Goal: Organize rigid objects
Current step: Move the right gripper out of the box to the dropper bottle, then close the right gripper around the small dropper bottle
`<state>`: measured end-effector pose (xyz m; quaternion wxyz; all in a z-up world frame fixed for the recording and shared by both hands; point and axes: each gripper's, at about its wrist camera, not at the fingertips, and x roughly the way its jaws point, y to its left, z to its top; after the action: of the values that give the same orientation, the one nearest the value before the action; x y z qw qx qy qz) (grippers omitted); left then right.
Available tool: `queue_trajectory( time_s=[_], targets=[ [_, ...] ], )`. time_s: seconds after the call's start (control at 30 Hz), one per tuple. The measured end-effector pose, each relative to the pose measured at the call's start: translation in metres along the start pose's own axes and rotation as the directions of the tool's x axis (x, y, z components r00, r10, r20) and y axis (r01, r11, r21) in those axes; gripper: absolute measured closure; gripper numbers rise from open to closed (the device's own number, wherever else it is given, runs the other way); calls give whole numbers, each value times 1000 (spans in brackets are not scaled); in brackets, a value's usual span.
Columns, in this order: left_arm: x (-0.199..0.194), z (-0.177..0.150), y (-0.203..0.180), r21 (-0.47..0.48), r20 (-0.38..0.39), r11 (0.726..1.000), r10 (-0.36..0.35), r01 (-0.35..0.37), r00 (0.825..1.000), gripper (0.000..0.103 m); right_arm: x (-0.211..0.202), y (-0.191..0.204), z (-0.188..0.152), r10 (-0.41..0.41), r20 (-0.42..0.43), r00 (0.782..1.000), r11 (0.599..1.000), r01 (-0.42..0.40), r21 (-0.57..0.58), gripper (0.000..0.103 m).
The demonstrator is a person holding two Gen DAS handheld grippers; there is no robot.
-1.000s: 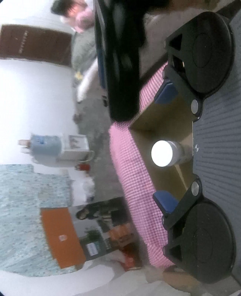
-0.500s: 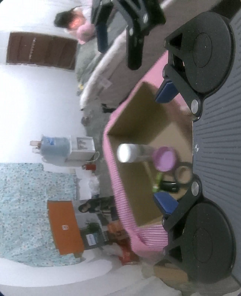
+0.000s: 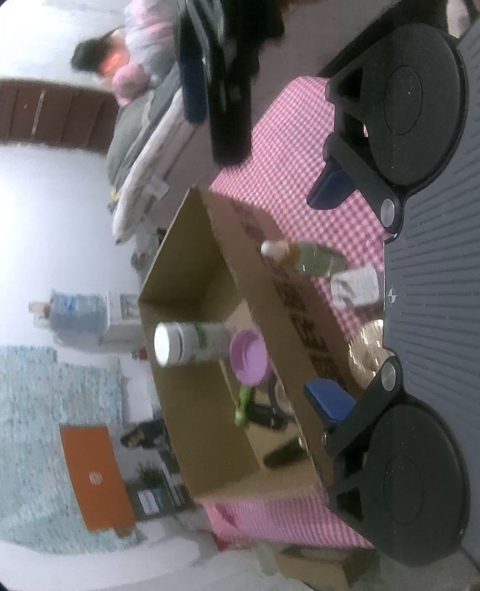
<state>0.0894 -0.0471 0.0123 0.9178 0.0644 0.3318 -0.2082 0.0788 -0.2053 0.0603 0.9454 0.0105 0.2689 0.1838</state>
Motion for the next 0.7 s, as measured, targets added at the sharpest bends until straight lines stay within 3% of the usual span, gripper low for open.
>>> queue_trajectory(
  time_s=[0.13, 0.2, 0.43, 0.53, 0.6, 0.7],
  targets=[
    [15, -3, -16, 70, 4, 997, -12, 12, 1000, 13, 17, -11, -16, -14, -24, 1000, 992, 17, 121, 0],
    [23, -3, -22, 103, 5, 995, -5, 4, 1000, 25, 24, -19, -23, 17, -36, 999, 984, -11, 177, 0],
    [49, -2, -32, 135, -30, 991, -9, 13, 1000, 42, 45, -31, -31, 80, -79, 994, 969, -59, 242, 8],
    [53, -2, -32, 130, -44, 991, -13, 19, 999, 50, 59, -30, -31, 106, -105, 989, 966, -78, 247, 23],
    [56, 0, -30, 121, -56, 992, -15, 22, 998, 63, 66, -29, -31, 121, -119, 985, 966, -90, 242, 34],
    [58, -1, -26, 101, -69, 994, -27, 34, 997, 70, 72, -26, -31, 138, -132, 982, 968, -105, 229, 41]
  ],
)
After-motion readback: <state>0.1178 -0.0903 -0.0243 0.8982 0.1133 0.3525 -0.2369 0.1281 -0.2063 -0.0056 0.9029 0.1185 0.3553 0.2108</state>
